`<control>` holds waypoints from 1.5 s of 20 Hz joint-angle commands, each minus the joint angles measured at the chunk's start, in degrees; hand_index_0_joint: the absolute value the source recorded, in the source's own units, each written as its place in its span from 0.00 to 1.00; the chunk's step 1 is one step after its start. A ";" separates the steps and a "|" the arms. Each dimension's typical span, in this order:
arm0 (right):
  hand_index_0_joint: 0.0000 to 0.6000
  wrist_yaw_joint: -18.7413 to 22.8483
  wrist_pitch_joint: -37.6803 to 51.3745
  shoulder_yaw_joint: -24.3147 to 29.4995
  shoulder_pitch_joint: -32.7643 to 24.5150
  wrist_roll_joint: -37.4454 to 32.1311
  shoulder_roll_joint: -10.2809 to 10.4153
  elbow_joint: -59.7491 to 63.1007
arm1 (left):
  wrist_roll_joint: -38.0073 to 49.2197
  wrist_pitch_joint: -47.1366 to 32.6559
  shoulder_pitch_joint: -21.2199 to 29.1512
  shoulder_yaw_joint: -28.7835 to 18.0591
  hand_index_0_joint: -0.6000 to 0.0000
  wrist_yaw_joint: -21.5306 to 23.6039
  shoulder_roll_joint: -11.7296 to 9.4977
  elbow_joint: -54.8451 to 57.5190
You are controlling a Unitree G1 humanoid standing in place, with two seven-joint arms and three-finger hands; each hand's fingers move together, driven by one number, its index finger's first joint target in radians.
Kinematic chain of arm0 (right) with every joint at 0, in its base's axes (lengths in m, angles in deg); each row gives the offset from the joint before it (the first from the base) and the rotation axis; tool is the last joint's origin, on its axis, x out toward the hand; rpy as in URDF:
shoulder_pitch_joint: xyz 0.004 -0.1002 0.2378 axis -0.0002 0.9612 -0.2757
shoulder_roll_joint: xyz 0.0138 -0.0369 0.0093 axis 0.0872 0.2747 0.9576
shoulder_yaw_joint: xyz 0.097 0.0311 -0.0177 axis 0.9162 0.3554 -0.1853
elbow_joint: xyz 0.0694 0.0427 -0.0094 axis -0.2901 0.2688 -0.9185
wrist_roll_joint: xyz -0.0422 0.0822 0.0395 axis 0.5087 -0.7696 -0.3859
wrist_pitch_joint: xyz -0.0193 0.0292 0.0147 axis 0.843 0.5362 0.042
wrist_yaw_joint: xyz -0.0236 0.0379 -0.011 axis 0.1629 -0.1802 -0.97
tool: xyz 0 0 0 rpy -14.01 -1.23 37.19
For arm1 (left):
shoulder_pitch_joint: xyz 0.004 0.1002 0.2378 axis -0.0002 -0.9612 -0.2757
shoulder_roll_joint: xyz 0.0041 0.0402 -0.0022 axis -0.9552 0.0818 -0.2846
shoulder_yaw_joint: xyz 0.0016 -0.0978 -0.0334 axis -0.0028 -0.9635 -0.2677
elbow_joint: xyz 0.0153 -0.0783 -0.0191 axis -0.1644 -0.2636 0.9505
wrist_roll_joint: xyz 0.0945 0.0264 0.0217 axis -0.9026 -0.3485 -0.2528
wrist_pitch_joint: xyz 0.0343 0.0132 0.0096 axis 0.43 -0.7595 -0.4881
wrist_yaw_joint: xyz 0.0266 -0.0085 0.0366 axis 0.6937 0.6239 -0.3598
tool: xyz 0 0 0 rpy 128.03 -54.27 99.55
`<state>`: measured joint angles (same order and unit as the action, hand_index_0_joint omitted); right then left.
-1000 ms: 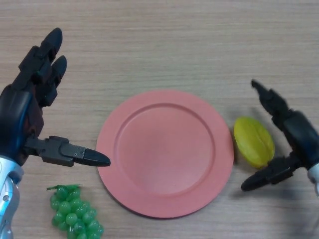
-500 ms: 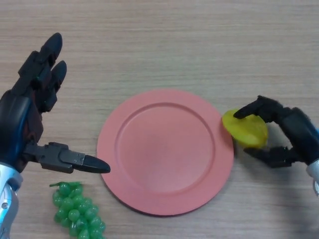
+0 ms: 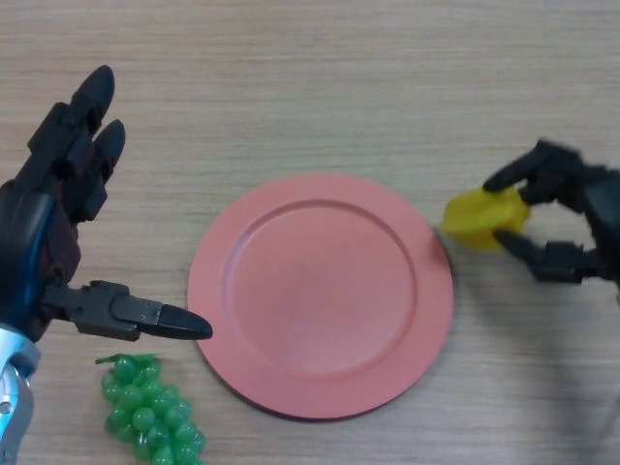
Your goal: Pick up the yellow starfruit and place it on the plate
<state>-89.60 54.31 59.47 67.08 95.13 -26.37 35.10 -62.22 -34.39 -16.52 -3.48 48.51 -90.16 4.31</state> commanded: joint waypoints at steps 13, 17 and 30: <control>1.00 -1.54 -12.02 2.50 0.20 -12.22 1.21 -26.09 | 4.29 -5.96 1.34 -5.12 1.00 0.21 -2.19 3.03; 1.00 -2.47 -19.07 -2.38 2.84 -14.94 5.50 -33.15 | 4.39 -6.98 1.16 -5.32 1.00 0.32 -2.21 2.45; 1.00 5.53 -20.98 -20.32 7.33 -17.66 8.37 -30.81 | 4.37 -6.60 -0.20 -6.31 1.00 -0.75 -1.98 3.60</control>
<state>-85.54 25.70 36.93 76.58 79.57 -17.80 7.89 -57.99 -34.40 -17.88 -5.89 48.50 -90.17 4.40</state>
